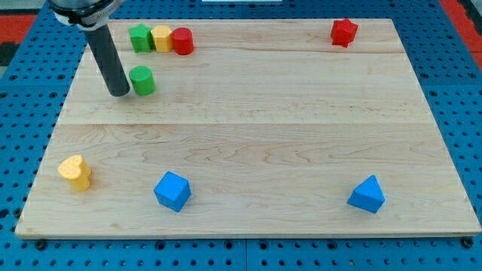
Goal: Push the green circle below the yellow hexagon
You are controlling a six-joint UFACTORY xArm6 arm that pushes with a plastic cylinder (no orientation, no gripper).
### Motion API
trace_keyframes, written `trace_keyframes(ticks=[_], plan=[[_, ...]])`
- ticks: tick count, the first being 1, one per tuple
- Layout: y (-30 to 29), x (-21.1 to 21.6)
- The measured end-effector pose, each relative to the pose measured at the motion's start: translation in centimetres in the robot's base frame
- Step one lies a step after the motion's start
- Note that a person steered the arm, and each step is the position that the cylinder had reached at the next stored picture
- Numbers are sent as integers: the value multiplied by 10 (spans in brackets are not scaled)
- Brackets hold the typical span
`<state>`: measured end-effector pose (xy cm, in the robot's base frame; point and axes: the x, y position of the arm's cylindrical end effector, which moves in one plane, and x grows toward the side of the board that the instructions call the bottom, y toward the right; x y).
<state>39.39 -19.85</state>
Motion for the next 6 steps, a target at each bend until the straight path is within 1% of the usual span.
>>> trace_keyframes(ticks=[1, 2, 3, 4, 6], plan=[[25, 3], [19, -37], [26, -70], [55, -76], [157, 38]])
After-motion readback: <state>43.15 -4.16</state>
